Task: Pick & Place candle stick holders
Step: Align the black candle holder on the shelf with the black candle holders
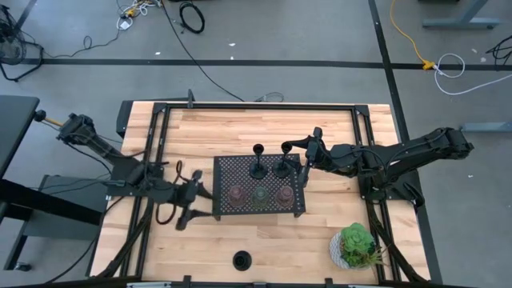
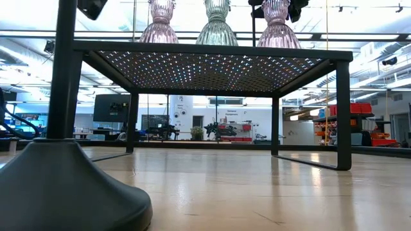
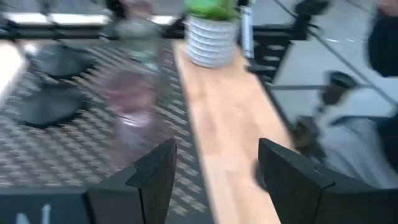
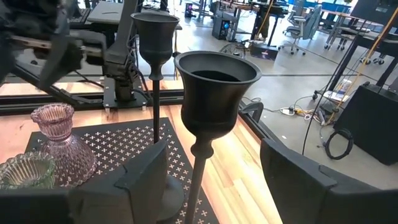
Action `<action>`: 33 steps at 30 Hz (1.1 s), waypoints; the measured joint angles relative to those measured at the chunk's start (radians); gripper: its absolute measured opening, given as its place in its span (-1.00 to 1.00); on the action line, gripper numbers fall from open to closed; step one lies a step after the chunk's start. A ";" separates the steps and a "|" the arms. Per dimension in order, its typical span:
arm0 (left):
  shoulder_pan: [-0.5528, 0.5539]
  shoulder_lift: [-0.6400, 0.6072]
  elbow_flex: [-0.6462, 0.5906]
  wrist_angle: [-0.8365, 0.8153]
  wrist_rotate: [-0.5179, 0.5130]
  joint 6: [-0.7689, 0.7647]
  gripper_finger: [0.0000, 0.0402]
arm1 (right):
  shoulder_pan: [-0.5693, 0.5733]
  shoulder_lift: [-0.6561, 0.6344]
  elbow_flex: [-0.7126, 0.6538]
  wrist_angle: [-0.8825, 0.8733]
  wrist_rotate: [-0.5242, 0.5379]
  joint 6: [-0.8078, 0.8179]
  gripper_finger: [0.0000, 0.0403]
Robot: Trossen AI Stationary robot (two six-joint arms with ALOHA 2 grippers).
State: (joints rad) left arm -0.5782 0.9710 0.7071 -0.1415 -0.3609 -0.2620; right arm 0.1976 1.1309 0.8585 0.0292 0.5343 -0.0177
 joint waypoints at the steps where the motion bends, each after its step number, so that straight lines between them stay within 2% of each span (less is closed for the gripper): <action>1: -0.012 0.001 0.000 -0.001 0.016 -0.014 0.14 | 0.000 0.000 0.000 0.000 0.000 0.000 0.26; 7: -0.077 0.004 0.000 0.002 0.045 -0.096 0.14 | 0.000 0.000 0.000 0.000 0.000 0.000 0.26; 15: -0.153 0.034 0.000 0.056 0.040 -0.098 0.14 | 0.000 0.000 0.000 0.001 0.000 0.000 0.26; 22: -0.169 0.157 0.001 0.175 0.045 -0.095 0.14 | 0.000 0.000 0.000 0.001 0.000 0.000 0.26; 33: -0.173 0.377 0.000 0.461 0.096 -0.093 0.14 | 0.000 0.000 0.000 0.001 0.000 0.000 0.26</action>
State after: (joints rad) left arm -0.7513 1.3483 0.7074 0.3190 -0.2653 -0.3553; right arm 0.1978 1.1309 0.8585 0.0300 0.5343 -0.0174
